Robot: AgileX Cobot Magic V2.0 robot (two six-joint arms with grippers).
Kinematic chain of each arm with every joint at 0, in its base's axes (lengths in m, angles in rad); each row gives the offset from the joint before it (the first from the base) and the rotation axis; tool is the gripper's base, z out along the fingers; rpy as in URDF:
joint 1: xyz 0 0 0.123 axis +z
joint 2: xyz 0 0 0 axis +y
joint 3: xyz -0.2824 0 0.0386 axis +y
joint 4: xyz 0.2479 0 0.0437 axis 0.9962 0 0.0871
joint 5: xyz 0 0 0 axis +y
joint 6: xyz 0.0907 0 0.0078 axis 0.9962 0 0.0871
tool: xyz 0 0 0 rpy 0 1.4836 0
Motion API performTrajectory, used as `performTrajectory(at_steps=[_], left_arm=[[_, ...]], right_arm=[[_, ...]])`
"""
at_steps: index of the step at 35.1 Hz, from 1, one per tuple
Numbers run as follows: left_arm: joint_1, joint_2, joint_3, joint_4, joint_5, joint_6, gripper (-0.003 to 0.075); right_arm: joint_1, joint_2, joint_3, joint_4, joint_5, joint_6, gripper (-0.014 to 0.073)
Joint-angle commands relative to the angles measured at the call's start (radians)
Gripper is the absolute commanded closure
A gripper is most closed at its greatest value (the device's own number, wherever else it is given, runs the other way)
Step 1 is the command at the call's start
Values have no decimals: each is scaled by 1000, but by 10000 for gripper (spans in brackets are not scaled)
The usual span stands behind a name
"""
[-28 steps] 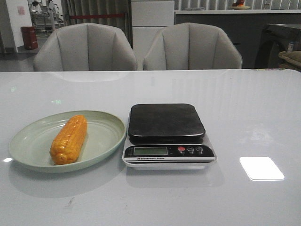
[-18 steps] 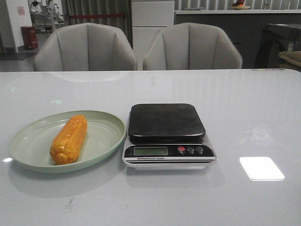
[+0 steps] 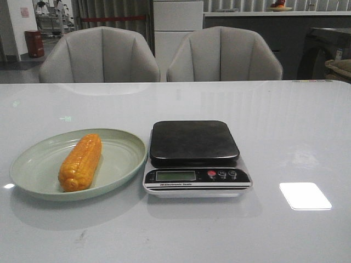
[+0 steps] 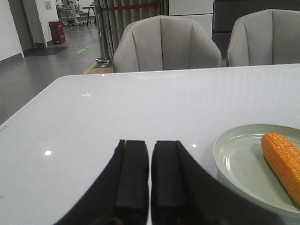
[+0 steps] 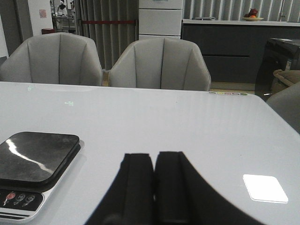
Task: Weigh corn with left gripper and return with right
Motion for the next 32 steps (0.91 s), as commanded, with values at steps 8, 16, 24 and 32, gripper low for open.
performTrajectory(at_steps=[8,16,24,32], left_arm=[[3,-17,9,-129,-411,-11,577],[-34,155,-314,-131,-74,-11,577],[-60,401,-477,-131,202,-11,577],[-83,517,-475,-134,198,-11,576]], right_arm=[[-5,-19,10,-10,-84,-6,460],[-5,-19,10,-10,-84,-6,460],[-5,-19,10,-10,-84,-6,460],[-5,-19,10,-10,-84,-6,460]])
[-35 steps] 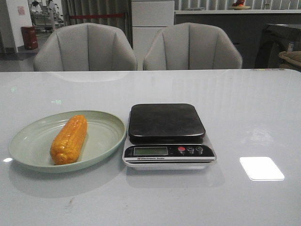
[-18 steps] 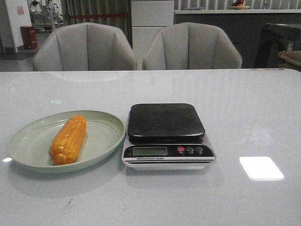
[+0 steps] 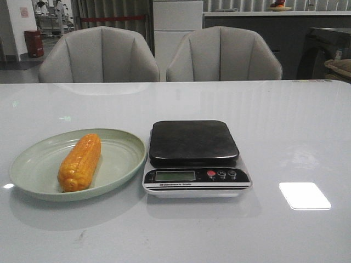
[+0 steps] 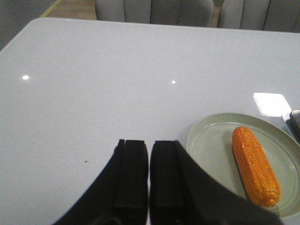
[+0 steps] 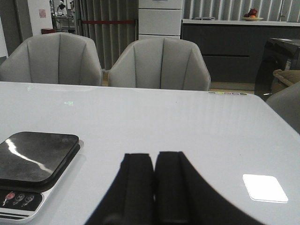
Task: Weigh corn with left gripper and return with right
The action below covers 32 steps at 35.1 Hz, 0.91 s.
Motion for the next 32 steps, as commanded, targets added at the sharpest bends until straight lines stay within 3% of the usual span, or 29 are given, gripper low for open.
performTrajectory(at_steps=[1,6,13,15,32], left_arm=[[-22,32,-37,6,-71,-10,576],[-70,48,-48,42,-67,-10,538],[-152,116,-103,35,-57,-10,220],[-167,157,-123,3,-59,-10,181],[-350,682,-351,-84,-64,-10,178]], right_arm=[[-5,-19,10,-10,-84,-6,460],[-5,-19,10,-10,-84,-6,460],[-5,-19,10,-10,-84,-6,460],[-5,-19,10,-10,-84,-6,460],[-5,-19,10,-10,-84,-6,460]])
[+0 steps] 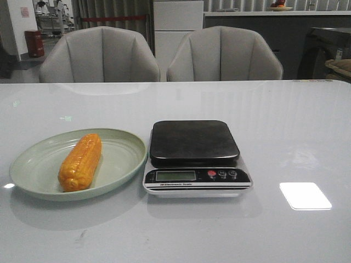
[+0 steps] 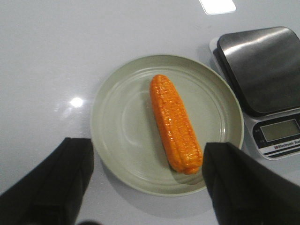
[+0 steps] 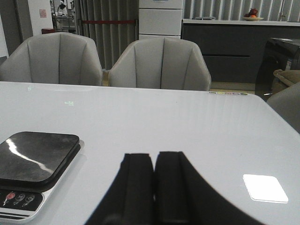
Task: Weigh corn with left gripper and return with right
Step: 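Lower the left gripper over the corn cob on the plate and grasp it, then lift the corn with the left gripper and carry it onto the scale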
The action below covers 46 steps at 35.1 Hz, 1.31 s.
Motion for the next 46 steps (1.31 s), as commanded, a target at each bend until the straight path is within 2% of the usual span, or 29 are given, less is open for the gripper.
performTrajectory(at_steps=[1,15,26,29,31,35,36,39,46], left_arm=[[-36,102,-91,-27,-65,-8,178],[-89,456,-277,-62,-21,-8,178],[-89,619,-314,-66,13,-8,184],[-89,653,-314,-66,20,-8,247],[-89,667,-320,-66,25,-8,339],[-89,672,-360,-66,44,-8,594],[-89,669,-375,-66,51,-8,627],[-89,663,-442,-66,84,-8,569],[-120,663,-576,-100,120,-8,598]], right_arm=[[-5,-19,10,-10,-84,-6,460],[-5,-19,10,-10,-84,-6,460],[-5,-19,10,-10,-84,-6,460],[-5,-19,10,-10,-84,-6,460],[-5,-19,10,-10,-84,-6,460],[-5,-19,10,-10,-84,-6,460],[-5,-19,10,-10,-84,-6,460],[-5,-19,10,-10,-84,-6,460],[-5,-19,10,-10,-84,-6,460]])
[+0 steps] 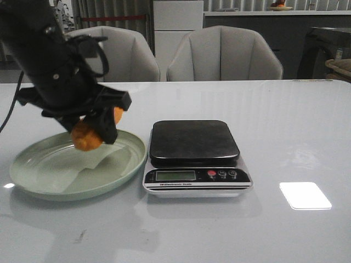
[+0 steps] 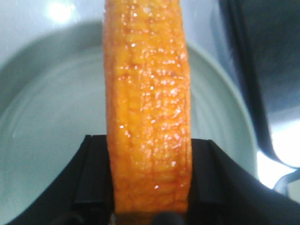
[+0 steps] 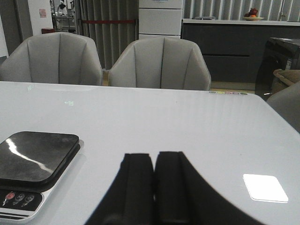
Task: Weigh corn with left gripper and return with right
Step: 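Lift the corn with the left gripper and carry it onto the scale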
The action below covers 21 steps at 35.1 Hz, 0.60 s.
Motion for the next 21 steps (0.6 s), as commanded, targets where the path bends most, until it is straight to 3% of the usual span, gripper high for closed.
performTrajectory(at_steps=[1,9,14,18,21], left_arm=[[-35,-47,-81,-44,-31,-8,598],[-130,-8,-101,-112,-175,-8,588],[-184,44,-129,-125,-201,-8,529],[-218,86,-163,-127,-207,-8,408],[-233,115,-186,-127,-202,-8,262]], right_arm=[[-5,-19,10,-10,-84,-6,460],[-5,-19,10,-10,-84,-6,460],[-5,-19,10,-10,-84,-6,460],[-5,-19,10,-10,-84,-6,460],[-5,-19,10,-10,-84,-6,460]])
